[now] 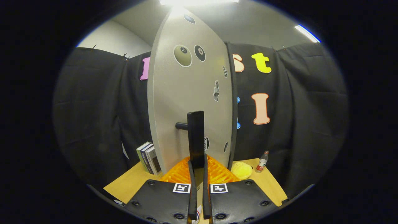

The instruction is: Open the shoe cabinet door, grab the shoes and put them into the shoe cabinet, then close the shoe cabinet door.

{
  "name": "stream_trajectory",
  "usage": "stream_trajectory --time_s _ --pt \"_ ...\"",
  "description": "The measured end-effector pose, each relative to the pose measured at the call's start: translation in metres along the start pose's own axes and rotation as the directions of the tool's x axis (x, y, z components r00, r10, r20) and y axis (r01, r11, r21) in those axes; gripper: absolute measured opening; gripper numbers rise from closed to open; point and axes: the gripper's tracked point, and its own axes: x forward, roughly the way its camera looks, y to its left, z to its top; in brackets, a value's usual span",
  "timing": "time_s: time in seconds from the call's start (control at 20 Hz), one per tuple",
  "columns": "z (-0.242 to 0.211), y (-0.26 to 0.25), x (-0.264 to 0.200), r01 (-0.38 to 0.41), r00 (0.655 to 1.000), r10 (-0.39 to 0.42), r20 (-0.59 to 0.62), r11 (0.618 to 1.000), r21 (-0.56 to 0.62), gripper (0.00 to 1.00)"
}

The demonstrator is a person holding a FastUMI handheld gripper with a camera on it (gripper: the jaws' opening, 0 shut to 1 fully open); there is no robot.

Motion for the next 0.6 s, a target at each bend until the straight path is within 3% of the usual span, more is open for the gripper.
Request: stream_trajectory --time_s 0.6 --pt "-0.016 -0.096 -0.028 0.135 0.990 -0.138 0.018 0.983 0.120 0.08"
